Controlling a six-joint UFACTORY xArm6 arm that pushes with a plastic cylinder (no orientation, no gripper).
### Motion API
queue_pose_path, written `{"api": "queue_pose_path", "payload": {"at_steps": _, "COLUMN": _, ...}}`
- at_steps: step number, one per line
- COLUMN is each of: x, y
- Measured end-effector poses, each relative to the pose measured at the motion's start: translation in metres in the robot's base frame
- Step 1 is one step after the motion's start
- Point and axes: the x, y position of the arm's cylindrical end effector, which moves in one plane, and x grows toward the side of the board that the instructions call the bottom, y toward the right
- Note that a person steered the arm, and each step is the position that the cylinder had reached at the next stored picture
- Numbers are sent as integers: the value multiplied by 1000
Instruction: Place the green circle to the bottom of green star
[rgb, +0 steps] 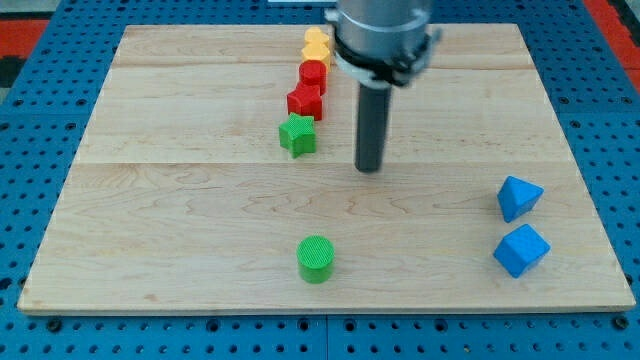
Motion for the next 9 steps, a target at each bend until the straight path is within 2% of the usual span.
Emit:
{"api": "queue_pose_path", "payload": {"at_steps": 2, "x": 108, "y": 10}}
{"api": "queue_pose_path", "payload": {"at_steps": 3, "x": 140, "y": -38}}
{"api": "queue_pose_path", "payload": {"at_steps": 4, "x": 110, "y": -84}}
{"api": "queue_pose_path", "payload": {"at_steps": 5, "x": 67, "y": -92}}
{"api": "queue_pose_path", "payload": {"at_steps": 6, "x": 56, "y": -93}}
{"api": "queue_pose_path", "payload": {"at_steps": 7, "x": 54, "y": -69}}
{"api": "queue_pose_path", "payload": {"at_steps": 9, "x": 28, "y": -91}}
